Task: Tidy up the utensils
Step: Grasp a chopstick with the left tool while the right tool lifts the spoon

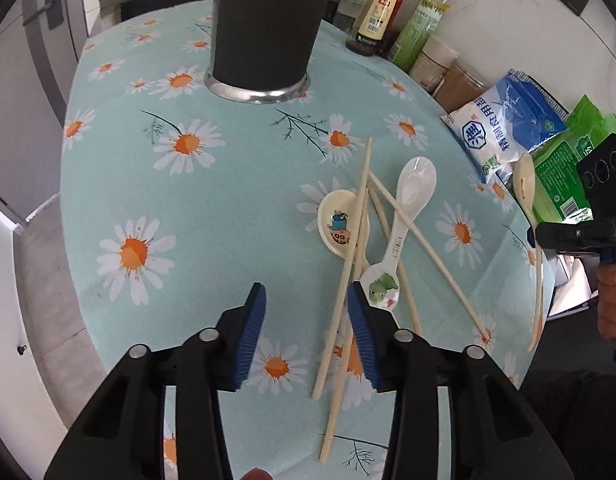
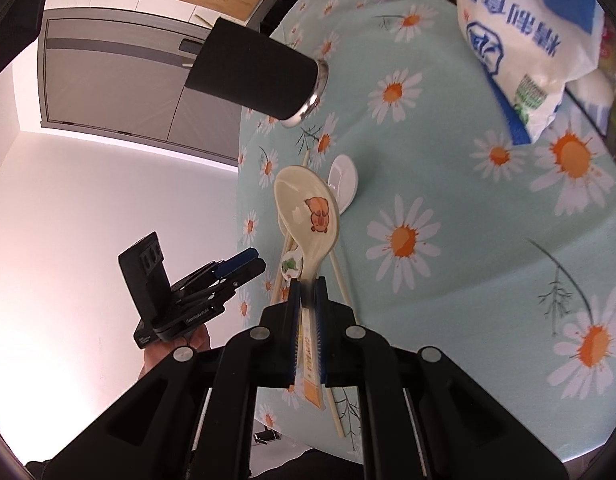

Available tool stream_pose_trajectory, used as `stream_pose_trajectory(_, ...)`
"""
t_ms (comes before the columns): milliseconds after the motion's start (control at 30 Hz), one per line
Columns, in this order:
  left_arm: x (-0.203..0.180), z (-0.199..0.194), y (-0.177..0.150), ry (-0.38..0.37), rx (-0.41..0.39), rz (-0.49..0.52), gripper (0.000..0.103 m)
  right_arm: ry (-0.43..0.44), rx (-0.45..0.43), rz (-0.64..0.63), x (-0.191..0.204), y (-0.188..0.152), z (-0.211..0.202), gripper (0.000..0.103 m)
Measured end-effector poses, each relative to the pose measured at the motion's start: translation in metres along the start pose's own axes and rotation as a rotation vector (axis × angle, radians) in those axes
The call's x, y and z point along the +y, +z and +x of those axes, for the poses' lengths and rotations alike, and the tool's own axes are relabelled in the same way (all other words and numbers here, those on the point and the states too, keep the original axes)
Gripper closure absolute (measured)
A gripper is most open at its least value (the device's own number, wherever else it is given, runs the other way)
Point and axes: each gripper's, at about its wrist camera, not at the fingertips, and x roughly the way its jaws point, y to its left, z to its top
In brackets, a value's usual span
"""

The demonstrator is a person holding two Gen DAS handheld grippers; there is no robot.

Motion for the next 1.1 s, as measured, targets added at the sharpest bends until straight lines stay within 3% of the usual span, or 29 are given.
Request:
stream_pose_trajectory(267,-0.019,0.015,0.0,0.052,0.087,0.12,0.071,-0.002,0.003,0.02,-0.008,0.001,-0.015,0.095)
stream_pose_trajectory(767,-0.024,0.023,0.012,0.069,0.143,0.151,0.072,0.025,0.013,0.013,-0.01,0.005,-0.02,0.095)
stream_pose_trajectory(833,-0.024,0.027,0.013,0.071,0.17,0.162,0.082,0.026,0.015,0.011,-0.01,0.005,-0.02,0.095)
stream_pose_trajectory(1100,-0.025,0.035,0.02,0.078,0.212,0.193,0.095,0.027,0.014,0.008,-0.01,0.007,-0.022,0.095)
